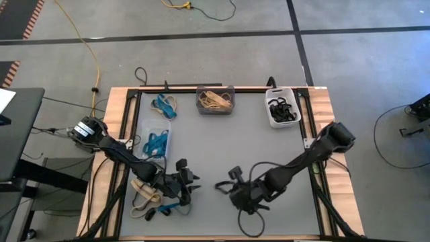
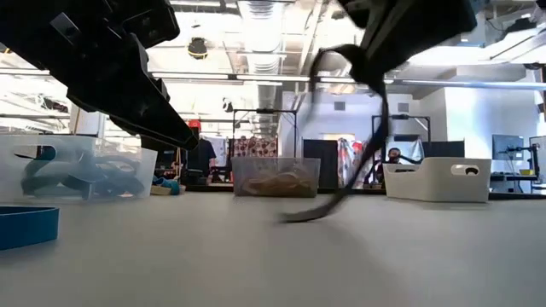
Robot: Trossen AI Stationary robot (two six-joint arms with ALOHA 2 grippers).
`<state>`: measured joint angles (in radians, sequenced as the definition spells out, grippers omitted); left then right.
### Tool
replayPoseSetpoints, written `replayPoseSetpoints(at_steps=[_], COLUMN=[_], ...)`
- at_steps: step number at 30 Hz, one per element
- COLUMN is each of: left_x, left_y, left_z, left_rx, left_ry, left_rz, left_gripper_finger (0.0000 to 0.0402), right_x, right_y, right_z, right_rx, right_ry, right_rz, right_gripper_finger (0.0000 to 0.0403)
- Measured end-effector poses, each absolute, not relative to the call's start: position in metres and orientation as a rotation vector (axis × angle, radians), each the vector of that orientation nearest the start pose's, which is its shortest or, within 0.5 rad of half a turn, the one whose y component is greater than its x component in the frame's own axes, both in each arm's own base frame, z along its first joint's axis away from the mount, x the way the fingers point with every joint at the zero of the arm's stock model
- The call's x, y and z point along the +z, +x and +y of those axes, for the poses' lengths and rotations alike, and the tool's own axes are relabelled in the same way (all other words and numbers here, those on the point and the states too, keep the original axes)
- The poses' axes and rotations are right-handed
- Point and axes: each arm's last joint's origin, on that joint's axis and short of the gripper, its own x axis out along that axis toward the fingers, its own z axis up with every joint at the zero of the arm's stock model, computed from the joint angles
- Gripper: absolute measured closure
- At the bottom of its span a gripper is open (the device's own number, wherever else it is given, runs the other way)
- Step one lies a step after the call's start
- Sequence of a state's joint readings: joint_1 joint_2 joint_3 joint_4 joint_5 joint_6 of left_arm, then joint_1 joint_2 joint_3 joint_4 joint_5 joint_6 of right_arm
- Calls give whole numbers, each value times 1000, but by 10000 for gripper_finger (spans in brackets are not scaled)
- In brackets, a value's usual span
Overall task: Sort rubber bands into baskets
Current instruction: Put the black rubber band into the white bin
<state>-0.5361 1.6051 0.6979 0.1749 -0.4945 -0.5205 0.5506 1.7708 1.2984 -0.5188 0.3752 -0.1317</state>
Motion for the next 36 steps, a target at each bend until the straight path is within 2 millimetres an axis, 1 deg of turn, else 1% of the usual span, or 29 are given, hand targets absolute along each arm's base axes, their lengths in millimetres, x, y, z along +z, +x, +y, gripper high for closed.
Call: replayPoseSetpoints(at_steps=[5, 9, 13, 20, 27, 32, 36], left_x=[149, 149, 150, 152, 158, 161, 162], left_y=[262, 262, 263, 264, 268, 270, 270], left_z=[-139, -139, -138, -138, -140, -141, -141], left_rx=[130, 131, 143, 166, 180, 166, 164], left_ry=[-140, -104, -77, -77, -123, -112, -113], left_rz=[621, 617, 605, 573, 498, 464, 455], left_gripper_finger=[252, 252, 252, 252, 252, 252, 252], right_x=[257, 277, 295, 320, 338, 346, 351], right_y=[300, 284, 271, 252, 232, 219, 212], right_z=[169, 158, 145, 114, 80, 54, 32], right_rx=[135, 83, 20, -118, -234, -338, -420], right_ry=[-556, -552, -562, -572, -531, -490, -444], right_rz=[880, 879, 864, 851, 889, 934, 955], right_gripper_finger=[380, 380, 380, 380, 380, 380, 380])
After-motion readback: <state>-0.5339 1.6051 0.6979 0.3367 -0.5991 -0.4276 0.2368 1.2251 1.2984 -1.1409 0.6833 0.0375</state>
